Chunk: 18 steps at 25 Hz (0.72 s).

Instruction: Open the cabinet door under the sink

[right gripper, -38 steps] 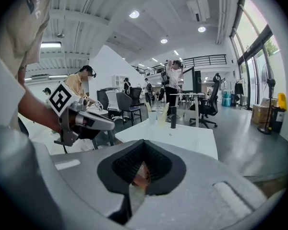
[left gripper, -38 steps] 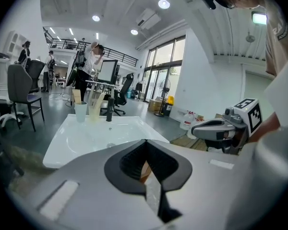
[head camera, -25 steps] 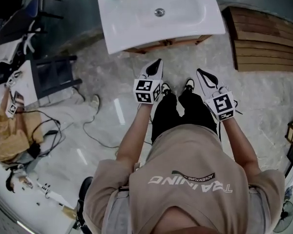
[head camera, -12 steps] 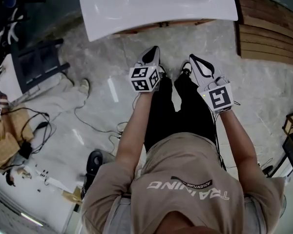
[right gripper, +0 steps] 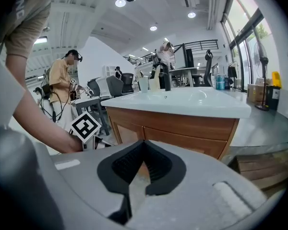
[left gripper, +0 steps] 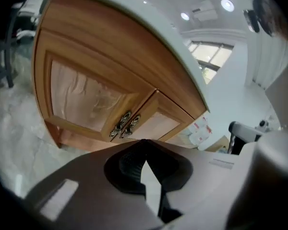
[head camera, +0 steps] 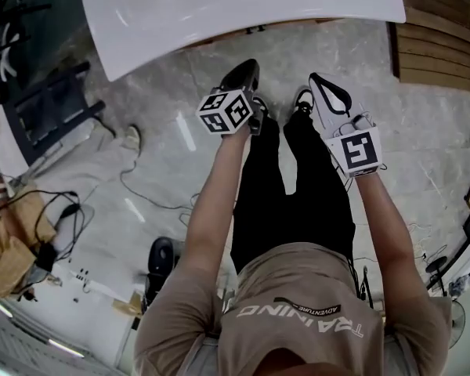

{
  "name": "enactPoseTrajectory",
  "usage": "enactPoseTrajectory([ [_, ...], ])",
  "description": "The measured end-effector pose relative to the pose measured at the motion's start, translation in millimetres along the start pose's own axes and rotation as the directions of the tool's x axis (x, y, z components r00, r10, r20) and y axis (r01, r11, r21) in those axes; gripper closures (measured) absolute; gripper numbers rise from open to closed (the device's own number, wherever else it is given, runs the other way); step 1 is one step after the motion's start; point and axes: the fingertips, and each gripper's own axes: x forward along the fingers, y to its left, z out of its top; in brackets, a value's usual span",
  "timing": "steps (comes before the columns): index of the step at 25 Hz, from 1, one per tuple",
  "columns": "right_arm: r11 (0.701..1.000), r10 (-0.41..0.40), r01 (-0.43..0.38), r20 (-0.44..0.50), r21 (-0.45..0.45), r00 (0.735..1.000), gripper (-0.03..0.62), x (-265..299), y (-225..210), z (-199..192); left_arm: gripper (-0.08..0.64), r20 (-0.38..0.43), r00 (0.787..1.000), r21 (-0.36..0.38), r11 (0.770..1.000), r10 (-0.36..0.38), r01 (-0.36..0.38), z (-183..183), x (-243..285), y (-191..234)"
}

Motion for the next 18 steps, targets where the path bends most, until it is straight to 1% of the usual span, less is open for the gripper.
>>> enactPoseTrajectory([
  [2, 1.0, 0.003, -0.003, -0.018, -0.014, 1.0, 0.591, 5.8, -1.0, -12.9, 0.543, 0.035, 0.999, -0.089, 0.995, -0.041, 0.044, -4.7, 13.1, 8.6],
  [4, 1.0, 0.009, -0.009, -0.034, 0.013, 0.999, 0.591, 13.8, -1.2, -23.7, 0.543, 0.094, 0.992, -0.152, 0.984, -0.083, 0.097, -3.9, 24.2, 14.2],
  [5, 0.999, 0.012, -0.01, -0.032, 0.039, 0.999, 0.591, 18.1, -1.5, -27.0, 0.542, 0.135, 0.986, -0.205, 0.97, -0.101, 0.128, -2.7, 28.6, 17.6],
  [6, 0.999, 0.013, -0.012, -0.029, 0.053, 1.0, 0.591, 21.5, -2.1, -30.0, 0.543, 0.18, 0.977, -0.284, 0.945, -0.115, 0.163, -2.5, 32.5, 21.7],
  [7, 0.999, 0.014, -0.013, -0.026, 0.053, 1.0, 0.591, 23.8, -2.9, -32.5, 0.543, 0.231, 0.965, -0.386, 0.899, -0.123, 0.207, -3.1, 36.1, 25.5],
  [8, 0.999, 0.015, -0.014, -0.024, 0.05, 1.0, 0.591, 25.4, -3.6, -34.2, 0.543, 0.288, 0.95, -0.496, 0.829, -0.123, 0.258, -3.2, 39.6, 28.0],
  [9, 0.999, 0.015, -0.014, -0.021, 0.053, 1.0, 0.591, 26.4, -4.5, -35.4, 0.545, 0.345, 0.932, -0.586, 0.75, -0.111, 0.306, -2.7, 42.7, 31.0],
  [10, 0.998, 0.014, -0.013, -0.016, 0.055, 1.0, 0.591, 27.0, -5.9, -36.0, 0.535, 0.388, 0.917, -0.636, 0.695, -0.087, 0.336, -2.5, 45.3, 37.0],
  [11, 0.998, 0.014, -0.014, -0.011, 0.055, 1.0, 0.591, 27.7, -7.9, -36.1, 0.537, 0.417, 0.907, -0.656, 0.671, -0.059, 0.346, -3.0, 47.1, 45.6],
  [13, 0.997, 0.012, -0.011, -0.01, 0.079, 1.0, 0.591, 28.9, -12.4, -37.3, 0.54, 0.454, 0.891, -0.674, 0.651, -0.009, 0.349, -4.8, 48.9, 61.4],
  [14, 0.996, 0.008, -0.007, -0.01, 0.084, 1.0, 0.591, 29.2, -15.1, -38.8, 0.54, 0.464, 0.886, -0.678, 0.646, 0.005, 0.351, -5.9, 49.4, 66.7],
  [16, 0.997, -0.001, 0.002, -0.01, 0.076, 1.0, 0.591, 29.7, -20.0, -42.8, 0.538, 0.477, 0.879, -0.677, 0.643, 0.012, 0.358, -7.1, 50.9, 72.2],
  [17, 0.996, -0.003, 0.004, -0.014, 0.089, 1.0, 0.591, 30.1, -21.4, -45.1, 0.535, 0.484, 0.875, -0.677, 0.638, 0.011, 0.367, -7.3, 52.3, 72.9],
  [18, 0.994, -0.004, 0.007, -0.022, 0.11, 1.0, 0.591, 30.2, -22.1, -47.9, 0.534, 0.495, 0.869, -0.683, 0.624, 0.014, 0.379, -7.7, 53.9, 72.9],
])
